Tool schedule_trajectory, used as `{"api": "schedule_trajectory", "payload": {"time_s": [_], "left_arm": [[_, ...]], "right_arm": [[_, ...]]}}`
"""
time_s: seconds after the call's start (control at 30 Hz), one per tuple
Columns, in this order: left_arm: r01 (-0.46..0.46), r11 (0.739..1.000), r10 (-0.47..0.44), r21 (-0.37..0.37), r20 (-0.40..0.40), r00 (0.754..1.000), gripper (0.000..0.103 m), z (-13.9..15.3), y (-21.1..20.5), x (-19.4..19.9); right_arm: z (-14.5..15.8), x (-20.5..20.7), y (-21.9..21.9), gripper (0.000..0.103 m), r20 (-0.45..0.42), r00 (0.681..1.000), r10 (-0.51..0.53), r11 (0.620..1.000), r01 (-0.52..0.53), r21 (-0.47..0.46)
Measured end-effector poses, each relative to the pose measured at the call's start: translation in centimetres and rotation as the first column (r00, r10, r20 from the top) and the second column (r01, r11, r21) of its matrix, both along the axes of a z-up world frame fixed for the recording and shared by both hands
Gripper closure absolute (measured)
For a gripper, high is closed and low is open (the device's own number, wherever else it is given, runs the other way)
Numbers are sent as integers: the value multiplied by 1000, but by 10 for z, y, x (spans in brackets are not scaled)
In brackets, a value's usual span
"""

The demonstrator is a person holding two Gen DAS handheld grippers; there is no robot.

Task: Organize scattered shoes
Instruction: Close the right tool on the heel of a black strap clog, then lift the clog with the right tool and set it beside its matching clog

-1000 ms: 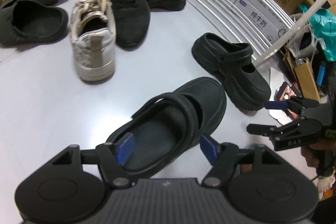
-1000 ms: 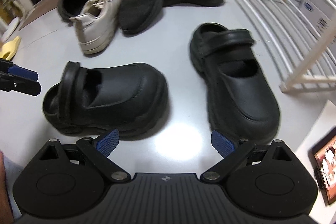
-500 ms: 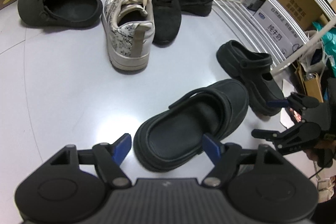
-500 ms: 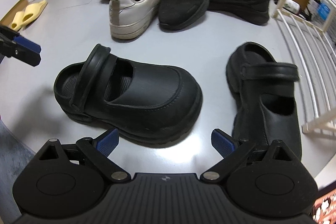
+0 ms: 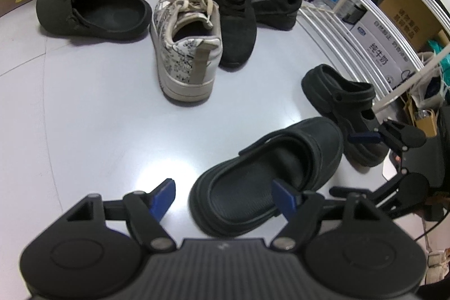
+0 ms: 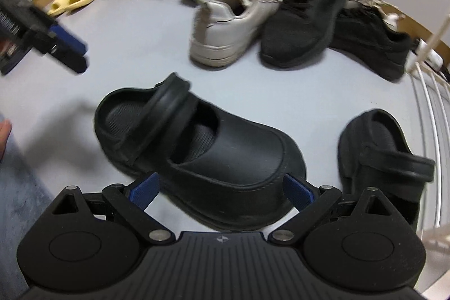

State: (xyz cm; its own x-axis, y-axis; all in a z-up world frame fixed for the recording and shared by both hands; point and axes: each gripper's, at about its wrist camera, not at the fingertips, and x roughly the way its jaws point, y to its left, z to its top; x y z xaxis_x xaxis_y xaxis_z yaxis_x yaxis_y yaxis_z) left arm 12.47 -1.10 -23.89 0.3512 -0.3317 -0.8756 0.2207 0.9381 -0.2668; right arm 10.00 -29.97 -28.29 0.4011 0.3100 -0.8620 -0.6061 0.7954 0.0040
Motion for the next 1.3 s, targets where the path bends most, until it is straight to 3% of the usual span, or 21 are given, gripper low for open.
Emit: {"api": "schedule_trajectory", "payload": {"time_s": [0.33,0.73,0.87,1.3], "left_arm": [[0,1000,0,-3,-4,1000,26,-2,0,0],[-24,1000,24,-17,9,1000,26,-2,5,0],[-16,1000,16,-15,-1,1000,26,-3,3,-2],[-11,1000,11,-15,-9,1000,26,-5,3,-2]], "right_arm": [[-3,7,8,5,59,996,66,996,-62,-70],[-11,-5,8,4,17,1000,-13,999,14,-46],[-7,-11,8,4,-6,1000,5,1000,-6,-28],[-19,11,17,4,42,997,69,994,-65,-90]]}}
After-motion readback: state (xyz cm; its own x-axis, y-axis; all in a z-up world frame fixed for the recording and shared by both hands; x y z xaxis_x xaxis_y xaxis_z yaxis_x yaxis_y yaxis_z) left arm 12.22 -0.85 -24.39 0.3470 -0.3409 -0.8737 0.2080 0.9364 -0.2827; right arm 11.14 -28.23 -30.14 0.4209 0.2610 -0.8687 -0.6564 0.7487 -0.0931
